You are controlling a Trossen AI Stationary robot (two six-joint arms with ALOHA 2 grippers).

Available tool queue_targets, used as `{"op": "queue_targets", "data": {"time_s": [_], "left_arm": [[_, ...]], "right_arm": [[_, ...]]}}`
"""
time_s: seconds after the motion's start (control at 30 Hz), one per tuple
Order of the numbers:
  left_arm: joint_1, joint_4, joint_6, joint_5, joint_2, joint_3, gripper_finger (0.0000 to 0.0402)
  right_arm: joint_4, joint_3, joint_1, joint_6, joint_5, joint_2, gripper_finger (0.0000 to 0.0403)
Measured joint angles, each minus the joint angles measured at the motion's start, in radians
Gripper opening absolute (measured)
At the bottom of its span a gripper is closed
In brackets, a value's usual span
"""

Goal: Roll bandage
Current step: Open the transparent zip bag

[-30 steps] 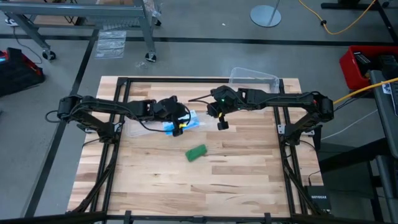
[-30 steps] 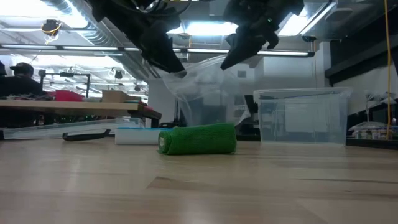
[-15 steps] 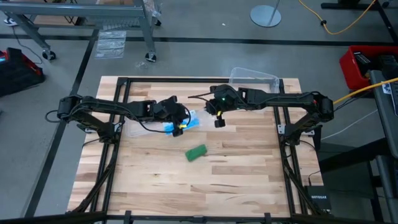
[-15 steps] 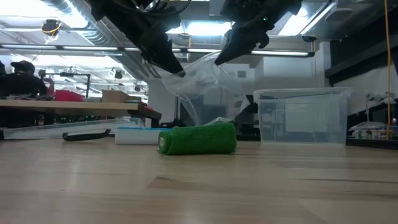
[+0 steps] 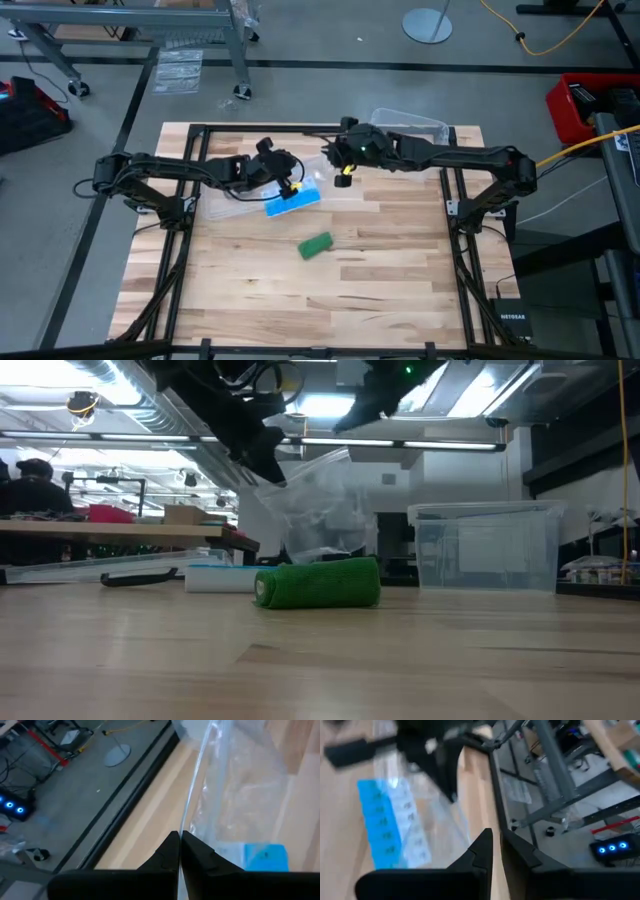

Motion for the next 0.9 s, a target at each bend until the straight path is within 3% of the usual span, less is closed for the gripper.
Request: {"op": "queue_targets", "data": {"time_s": [0.33, 0.73, 0.9], "left_arm": [[-0.04, 0.175, 0.003, -0.005, 0.0, 0.0, 0.0], [-0.129, 0.258, 0.013, -0.005, 0.0, 0.0, 0.0], [-0.132, 0.264, 0.016, -0.007, 0.0, 0.0, 0.0]], "right_arm": [[-0.019, 0.035, 0.001, 0.084, -0.265, -0.002, 0.004], [-0.021, 0.036, 0.035, 0.119, -0.263, 0.034, 0.004], [-0.025, 0.036, 0.073, 0.096, -0.184, 0.053, 0.004]]}}
